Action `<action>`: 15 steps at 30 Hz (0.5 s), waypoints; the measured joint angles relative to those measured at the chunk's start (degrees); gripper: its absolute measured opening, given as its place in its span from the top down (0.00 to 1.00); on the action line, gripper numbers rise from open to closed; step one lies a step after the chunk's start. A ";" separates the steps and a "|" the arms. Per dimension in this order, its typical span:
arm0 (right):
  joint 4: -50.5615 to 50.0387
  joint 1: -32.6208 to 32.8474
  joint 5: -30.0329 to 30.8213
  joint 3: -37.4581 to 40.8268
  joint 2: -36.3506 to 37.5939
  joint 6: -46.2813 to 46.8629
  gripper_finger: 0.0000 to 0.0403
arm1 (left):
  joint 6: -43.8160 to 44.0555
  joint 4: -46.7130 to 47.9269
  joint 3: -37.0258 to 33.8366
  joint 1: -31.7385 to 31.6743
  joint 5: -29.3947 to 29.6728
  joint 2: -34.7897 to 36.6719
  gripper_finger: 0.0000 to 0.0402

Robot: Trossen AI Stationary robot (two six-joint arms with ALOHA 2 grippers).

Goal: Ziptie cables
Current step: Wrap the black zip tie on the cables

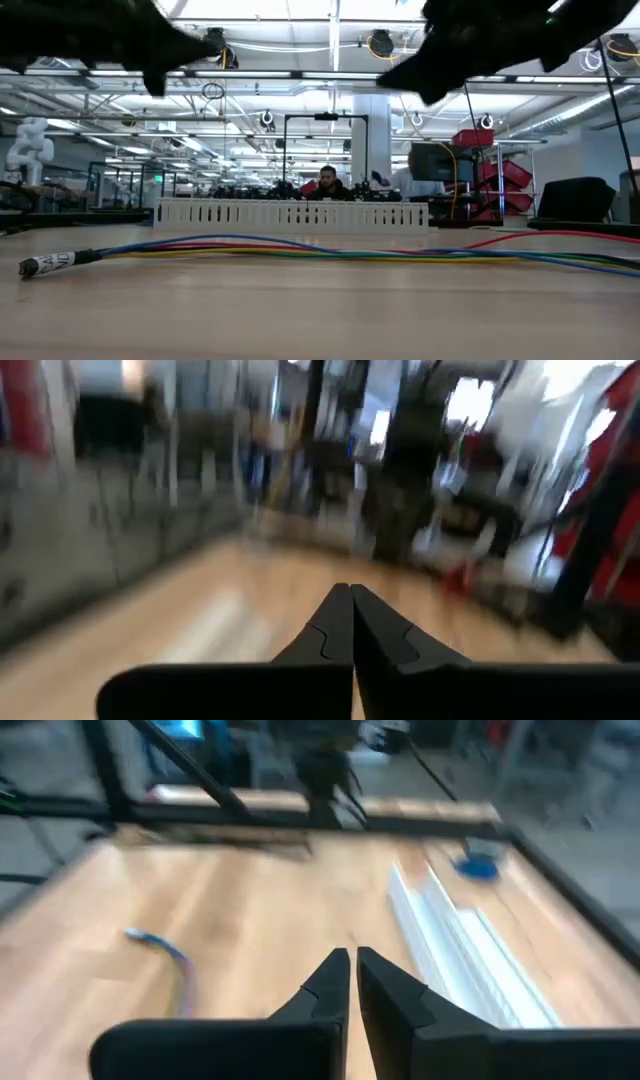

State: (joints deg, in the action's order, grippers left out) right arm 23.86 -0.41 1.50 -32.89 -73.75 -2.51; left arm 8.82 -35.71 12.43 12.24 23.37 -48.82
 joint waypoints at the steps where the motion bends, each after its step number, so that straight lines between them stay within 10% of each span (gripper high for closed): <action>1: 0.17 -0.30 0.40 -0.11 -1.73 0.65 0.97 | 2.41 2.22 0.74 0.75 0.28 -2.53 1.00; 15: -0.36 1.07 5.01 1.51 -6.78 3.55 1.00 | 48.63 73.25 25.89 11.78 11.32 -8.76 1.00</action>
State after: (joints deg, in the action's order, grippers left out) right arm 23.50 0.66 6.50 -31.38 -80.53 1.04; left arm 57.44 37.53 38.32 24.01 34.69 -57.58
